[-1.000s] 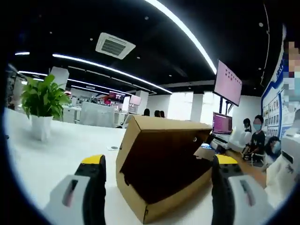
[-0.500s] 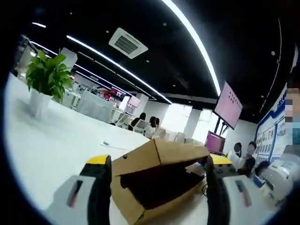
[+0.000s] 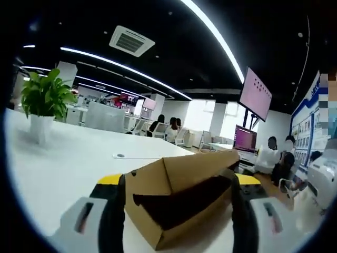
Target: Operate the shoe box by opening the lid, removing the specified soft item, and placing it in the target area until the item is outside and the box remains undamaged.
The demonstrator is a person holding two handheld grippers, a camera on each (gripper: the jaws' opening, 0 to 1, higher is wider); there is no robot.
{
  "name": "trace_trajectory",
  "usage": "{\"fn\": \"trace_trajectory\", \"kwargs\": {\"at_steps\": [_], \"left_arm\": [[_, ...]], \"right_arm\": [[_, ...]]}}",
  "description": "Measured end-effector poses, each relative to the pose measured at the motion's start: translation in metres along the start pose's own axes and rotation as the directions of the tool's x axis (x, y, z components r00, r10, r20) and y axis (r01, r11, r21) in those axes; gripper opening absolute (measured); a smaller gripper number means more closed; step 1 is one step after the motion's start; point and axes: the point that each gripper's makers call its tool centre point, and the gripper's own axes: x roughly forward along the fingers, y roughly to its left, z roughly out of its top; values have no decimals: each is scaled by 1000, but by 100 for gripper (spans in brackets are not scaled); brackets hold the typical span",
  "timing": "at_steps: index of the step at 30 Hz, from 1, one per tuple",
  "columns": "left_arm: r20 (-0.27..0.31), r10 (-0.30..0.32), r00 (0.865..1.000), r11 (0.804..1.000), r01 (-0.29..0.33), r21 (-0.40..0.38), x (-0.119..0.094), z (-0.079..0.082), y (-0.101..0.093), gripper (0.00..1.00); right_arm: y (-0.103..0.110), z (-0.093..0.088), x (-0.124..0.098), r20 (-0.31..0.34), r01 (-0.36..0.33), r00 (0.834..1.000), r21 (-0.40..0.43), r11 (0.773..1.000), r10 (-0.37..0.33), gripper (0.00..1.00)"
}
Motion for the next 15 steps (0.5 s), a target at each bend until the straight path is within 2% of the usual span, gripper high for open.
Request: {"fn": "trace_trajectory", "kwargs": {"at_steps": [6,10,15], "left_arm": [[-23,11,1000,1000,-11,12,1,-6,2,84],[-59,15,998,1000,-13,27,1,-14,3,82],[-55,47,997,998,-44,44,2,-15,9,81]], "right_arm": [[3,-6,0,-23,-8,1000,-13,1000,8,1],[4,-5,0,-36,-11,999,-27,1000,10,2],[6,-5,-2,-46,-15,999,-52,999,13,2]]}}
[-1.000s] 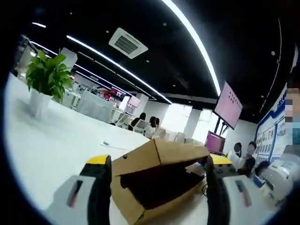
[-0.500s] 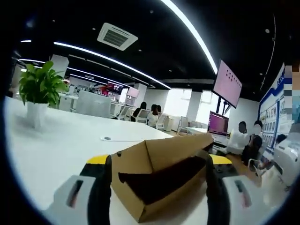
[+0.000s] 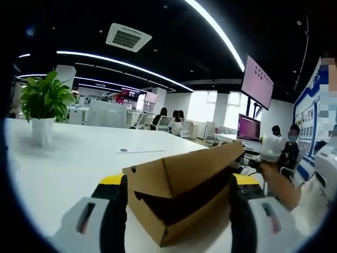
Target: Operate the shoe box by opening the lid, removing the specified soft item, and placing it in the target area until the item is outside and the box remains undamaged.
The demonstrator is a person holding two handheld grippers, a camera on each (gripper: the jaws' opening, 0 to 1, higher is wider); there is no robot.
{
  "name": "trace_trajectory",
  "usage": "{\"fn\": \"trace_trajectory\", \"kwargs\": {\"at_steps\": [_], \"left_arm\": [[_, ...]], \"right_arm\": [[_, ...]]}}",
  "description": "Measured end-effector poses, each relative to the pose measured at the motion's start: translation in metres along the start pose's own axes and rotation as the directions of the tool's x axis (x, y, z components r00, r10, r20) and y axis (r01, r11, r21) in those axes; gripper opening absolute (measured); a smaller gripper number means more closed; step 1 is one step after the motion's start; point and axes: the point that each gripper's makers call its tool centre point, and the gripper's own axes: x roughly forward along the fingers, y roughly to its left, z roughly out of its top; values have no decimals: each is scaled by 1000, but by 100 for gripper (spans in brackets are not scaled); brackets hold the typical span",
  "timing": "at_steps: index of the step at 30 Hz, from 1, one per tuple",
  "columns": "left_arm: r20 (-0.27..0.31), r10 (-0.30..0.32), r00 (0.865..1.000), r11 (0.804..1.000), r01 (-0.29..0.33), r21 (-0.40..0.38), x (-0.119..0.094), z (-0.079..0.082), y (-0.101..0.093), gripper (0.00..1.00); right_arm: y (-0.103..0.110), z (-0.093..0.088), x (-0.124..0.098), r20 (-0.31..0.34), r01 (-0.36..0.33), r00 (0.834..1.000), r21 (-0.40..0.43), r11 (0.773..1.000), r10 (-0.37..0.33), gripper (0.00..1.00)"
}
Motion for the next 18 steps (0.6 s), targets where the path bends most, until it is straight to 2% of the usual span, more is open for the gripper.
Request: {"fn": "trace_trajectory", "kwargs": {"at_steps": [11,18], "left_arm": [[2,-25,1000,1000,25,-12,0,-1,-4,79],[-8,-13,1000,1000,13,11,1,-2,-2,79]], "right_arm": [[5,-3,-3,-3,-12,1000,-32,999,12,3],[5,-3,-5,-4,-18,1000,-37,999,18,3]]}}
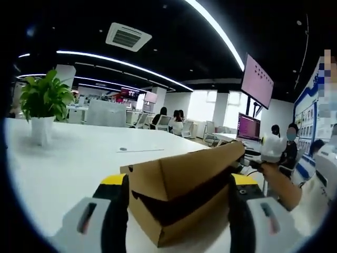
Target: Operate the shoe box by opening the lid, removing the specified soft item, and placing it in the target area until the item is outside and the box remains undamaged.
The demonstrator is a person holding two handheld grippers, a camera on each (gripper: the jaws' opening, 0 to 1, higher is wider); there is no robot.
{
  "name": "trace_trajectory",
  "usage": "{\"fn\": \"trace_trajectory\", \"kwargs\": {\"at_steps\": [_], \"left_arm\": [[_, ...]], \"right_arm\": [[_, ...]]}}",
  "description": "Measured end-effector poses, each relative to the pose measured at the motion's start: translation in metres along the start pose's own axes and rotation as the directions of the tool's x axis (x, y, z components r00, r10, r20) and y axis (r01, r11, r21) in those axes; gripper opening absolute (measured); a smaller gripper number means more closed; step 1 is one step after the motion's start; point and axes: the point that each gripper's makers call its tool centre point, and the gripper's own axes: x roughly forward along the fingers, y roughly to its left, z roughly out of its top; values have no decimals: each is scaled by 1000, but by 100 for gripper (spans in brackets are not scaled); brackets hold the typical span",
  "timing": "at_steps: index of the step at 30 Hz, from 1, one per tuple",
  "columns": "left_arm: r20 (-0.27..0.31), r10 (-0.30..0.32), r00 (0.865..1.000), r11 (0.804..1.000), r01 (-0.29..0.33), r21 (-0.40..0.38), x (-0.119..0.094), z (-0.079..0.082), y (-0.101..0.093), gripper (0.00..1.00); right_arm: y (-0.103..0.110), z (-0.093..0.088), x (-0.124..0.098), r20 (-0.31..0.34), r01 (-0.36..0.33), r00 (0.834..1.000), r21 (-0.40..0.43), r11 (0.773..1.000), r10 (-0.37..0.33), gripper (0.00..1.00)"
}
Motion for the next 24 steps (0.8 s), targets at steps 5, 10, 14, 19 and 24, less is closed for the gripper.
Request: {"fn": "trace_trajectory", "kwargs": {"at_steps": [5,10,14,19,24], "left_arm": [[8,-8,1000,1000,8,5,0,3,-3,80],[-10,-26,1000,1000,26,6,2,-2,-4,72],[6,-16,1000,1000,16,8,3,0,-1,74],[26,16,1000,998,-17,56,0,4,6,74],[28,67,997,995,-69,70,-2,3,19,72]], "right_arm": [[2,-4,1,-21,-21,1000,-11,1000,21,4],[2,-5,0,-23,-25,999,11,1000,25,4],[2,-4,0,-29,-30,999,4,1000,30,4],[1,-4,1,-34,-31,999,10,999,32,4],[1,-4,2,-33,-28,999,8,1000,29,4]]}}
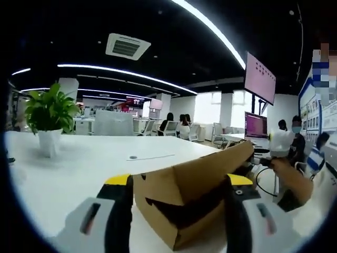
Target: Operate the shoe box by opening the lid, removing the specified soft item, and placing it in the target area until the item is outside and the box remains undamaged.
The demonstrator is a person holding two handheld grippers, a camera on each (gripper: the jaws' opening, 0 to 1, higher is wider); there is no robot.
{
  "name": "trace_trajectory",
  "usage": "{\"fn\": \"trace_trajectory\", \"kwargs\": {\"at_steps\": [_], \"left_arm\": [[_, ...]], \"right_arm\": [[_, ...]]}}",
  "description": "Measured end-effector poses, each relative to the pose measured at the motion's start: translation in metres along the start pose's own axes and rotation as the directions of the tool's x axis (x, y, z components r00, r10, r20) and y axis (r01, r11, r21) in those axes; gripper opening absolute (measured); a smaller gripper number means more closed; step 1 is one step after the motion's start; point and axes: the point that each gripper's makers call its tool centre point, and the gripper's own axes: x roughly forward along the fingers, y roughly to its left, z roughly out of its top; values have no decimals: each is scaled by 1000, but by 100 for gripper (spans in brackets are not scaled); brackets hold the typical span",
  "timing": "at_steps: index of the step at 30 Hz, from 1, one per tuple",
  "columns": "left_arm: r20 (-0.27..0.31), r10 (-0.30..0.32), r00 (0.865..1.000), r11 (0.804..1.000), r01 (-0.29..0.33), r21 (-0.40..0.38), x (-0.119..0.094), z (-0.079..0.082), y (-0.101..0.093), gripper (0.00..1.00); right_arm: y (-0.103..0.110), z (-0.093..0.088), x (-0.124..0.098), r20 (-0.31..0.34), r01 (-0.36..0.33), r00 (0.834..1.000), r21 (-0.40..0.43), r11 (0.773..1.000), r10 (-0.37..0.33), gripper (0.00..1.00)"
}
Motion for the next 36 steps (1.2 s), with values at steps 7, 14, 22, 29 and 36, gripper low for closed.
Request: {"fn": "trace_trajectory", "kwargs": {"at_steps": [7,14,22,29,36], "left_arm": [[-36,-42,998,998,40,-56,4,-11,-13,65],[-58,-24,998,999,23,-28,5,-15,-15,62],[-48,-24,999,998,21,-63,6,-14,-12,62],[-44,-21,999,996,17,-82,5,-12,-11,61],[-48,-19,999,996,15,-88,5,-11,-11,61]], "right_arm": [[1,-1,0,-1,-1,1000,-6,1000,1,4],[6,-3,-2,14,2,1000,-27,1000,-2,4],[10,-3,-4,26,-57,998,3,998,57,8],[26,0,-7,28,-218,976,100,971,216,22],[33,4,-11,60,-314,949,174,933,308,40]]}}
